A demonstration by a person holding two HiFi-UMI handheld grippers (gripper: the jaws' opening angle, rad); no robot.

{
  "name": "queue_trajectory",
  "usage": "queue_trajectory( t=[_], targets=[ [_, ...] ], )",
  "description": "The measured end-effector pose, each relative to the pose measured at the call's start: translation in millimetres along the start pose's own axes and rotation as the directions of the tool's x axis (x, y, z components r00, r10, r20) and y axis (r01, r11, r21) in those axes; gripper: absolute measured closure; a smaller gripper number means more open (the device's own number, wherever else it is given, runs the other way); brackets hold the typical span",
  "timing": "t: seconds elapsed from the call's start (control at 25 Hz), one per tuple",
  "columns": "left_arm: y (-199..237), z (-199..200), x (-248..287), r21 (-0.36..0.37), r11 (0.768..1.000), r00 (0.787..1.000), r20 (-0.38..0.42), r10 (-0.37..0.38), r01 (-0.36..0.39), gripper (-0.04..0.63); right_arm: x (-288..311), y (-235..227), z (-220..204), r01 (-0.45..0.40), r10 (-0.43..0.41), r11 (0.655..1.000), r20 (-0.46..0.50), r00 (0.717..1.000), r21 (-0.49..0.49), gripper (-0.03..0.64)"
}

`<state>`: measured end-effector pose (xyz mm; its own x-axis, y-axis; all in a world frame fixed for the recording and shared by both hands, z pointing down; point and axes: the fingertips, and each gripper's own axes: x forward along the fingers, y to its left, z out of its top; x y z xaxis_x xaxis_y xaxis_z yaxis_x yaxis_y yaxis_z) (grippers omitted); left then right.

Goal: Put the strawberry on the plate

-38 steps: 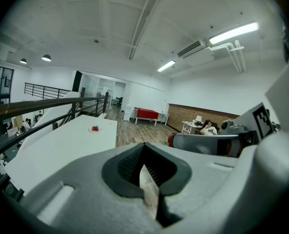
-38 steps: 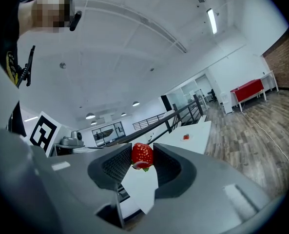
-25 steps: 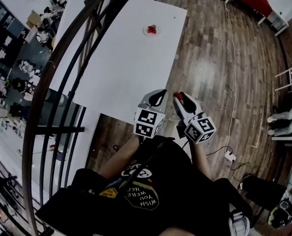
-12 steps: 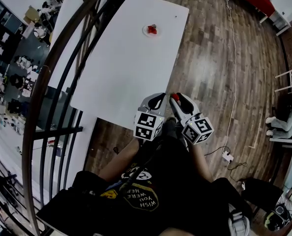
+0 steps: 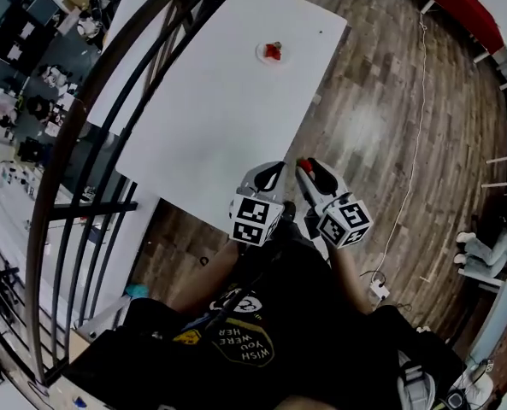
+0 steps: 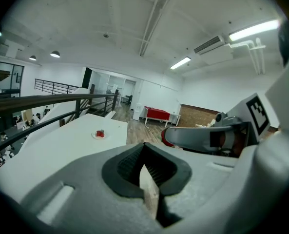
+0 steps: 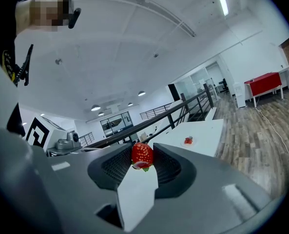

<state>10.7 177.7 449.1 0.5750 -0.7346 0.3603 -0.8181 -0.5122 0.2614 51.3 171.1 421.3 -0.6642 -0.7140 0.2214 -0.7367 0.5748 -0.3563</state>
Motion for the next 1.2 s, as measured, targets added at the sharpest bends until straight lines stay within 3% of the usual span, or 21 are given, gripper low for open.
queue_trajectory(
  t=[0.32, 0.6, 0.92, 1.2],
  targets=[
    [-21, 18, 64, -0.013, 0.995, 0.995, 0.000, 0.098, -0.098, 0.591, 1, -70, 24, -0.100, 0.100, 0.995, -0.006, 0.995, 0.015, 0.477],
    [-49, 23, 97, 0.041, 0.993, 0.994, -0.005, 0.108, -0.108, 0.591, -15, -117, 36, -0.096, 0.095, 0.995, 0.018, 0.995, 0.015, 0.478],
    [-30, 58, 139, 0.042, 0.992, 0.993, 0.023, 0.116, -0.117, 0.591, -2, -153, 59, -0.076, 0.075, 0.997, 0.039, 0.996, 0.033, 0.479],
    [0, 81, 172, 0.019, 0.994, 0.993, 0.040, 0.111, -0.112, 0.591, 33, -169, 74, -0.074, 0.074, 0.997, 0.001, 0.997, 0.013, 0.477]
  ],
)
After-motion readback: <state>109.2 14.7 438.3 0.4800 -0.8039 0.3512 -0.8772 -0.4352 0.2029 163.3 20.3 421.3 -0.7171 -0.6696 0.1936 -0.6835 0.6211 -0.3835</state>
